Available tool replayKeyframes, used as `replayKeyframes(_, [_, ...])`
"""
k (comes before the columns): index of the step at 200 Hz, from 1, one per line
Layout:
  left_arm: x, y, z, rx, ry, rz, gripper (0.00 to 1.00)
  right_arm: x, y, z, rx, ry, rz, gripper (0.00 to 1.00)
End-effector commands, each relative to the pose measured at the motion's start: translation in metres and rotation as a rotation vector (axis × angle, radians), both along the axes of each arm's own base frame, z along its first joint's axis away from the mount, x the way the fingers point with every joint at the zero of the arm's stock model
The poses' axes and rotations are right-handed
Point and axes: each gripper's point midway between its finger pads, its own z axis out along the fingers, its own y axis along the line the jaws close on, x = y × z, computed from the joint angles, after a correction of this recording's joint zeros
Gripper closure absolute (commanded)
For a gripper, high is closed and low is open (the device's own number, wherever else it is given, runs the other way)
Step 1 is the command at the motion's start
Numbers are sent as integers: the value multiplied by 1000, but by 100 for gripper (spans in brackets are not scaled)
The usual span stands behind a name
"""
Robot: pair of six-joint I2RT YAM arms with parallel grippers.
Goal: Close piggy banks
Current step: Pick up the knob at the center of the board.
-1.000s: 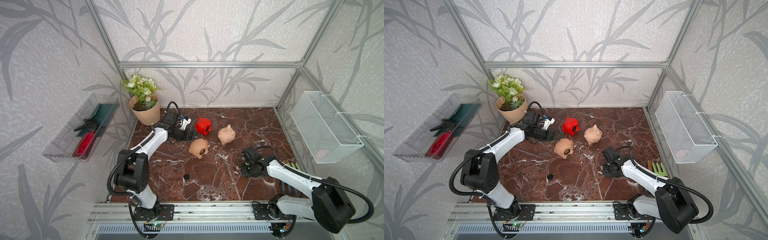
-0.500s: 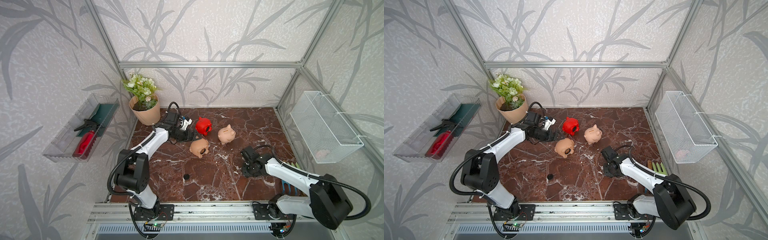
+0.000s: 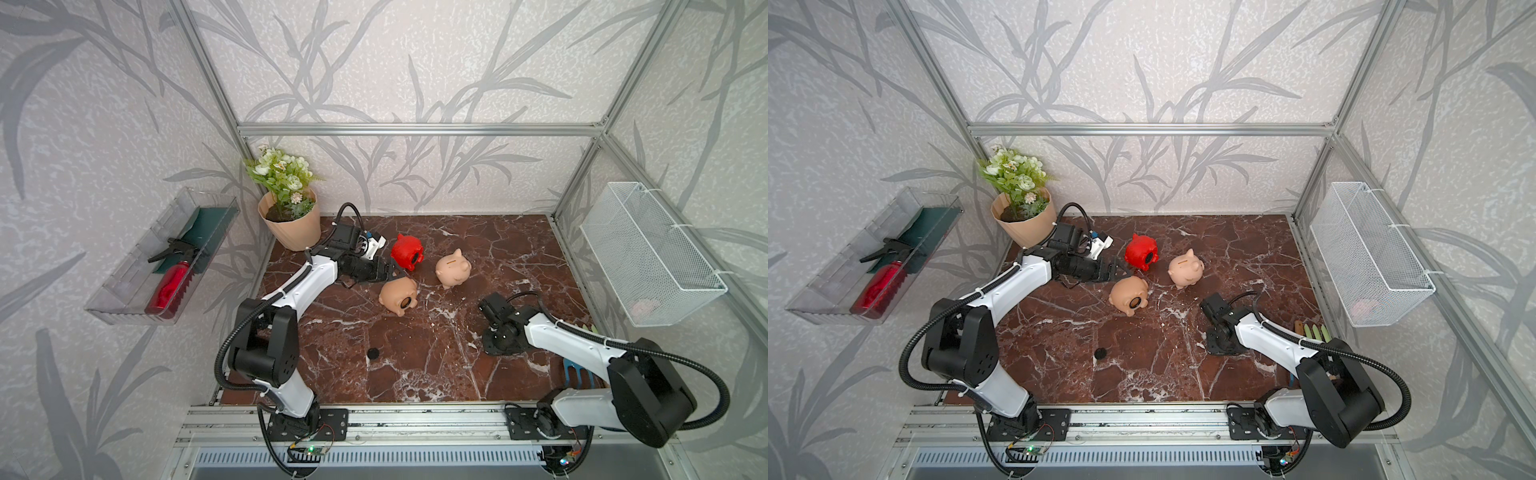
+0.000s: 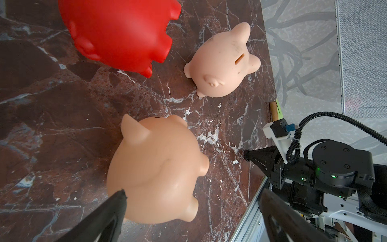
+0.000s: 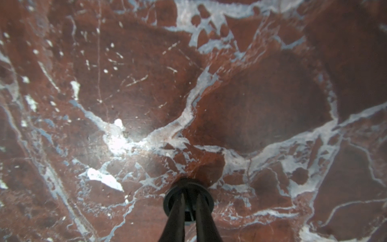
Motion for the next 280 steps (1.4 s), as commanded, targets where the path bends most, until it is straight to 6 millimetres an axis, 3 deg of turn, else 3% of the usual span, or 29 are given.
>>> replayKeyframes(1, [-5,-3,-1,-21,7,-13,1,-4,-3,0,-17,22,-18,86])
replayKeyframes(70, [-3,1,-10,28,20,2,1,-13,0,-12,-25,112,-5,88])
replayKeyframes(109, [-3,0,-8,15,14,4,1,-17,1,-17,-33,156,3,100])
replayKeyframes(158, [-4,-1,-8,8,12,-2,1,-7,12,-7,35,95,15,100])
replayKeyframes(186, [-5,-1,-5,7,4,4,1,10,26,16,112,-6,34,100])
replayKeyframes(231, [-7,5,1,34,-16,21,1,40,62,80,354,-301,119,100])
replayKeyframes(280, [-1,8,2,29,-11,82,1,52,103,138,596,-569,235,100])
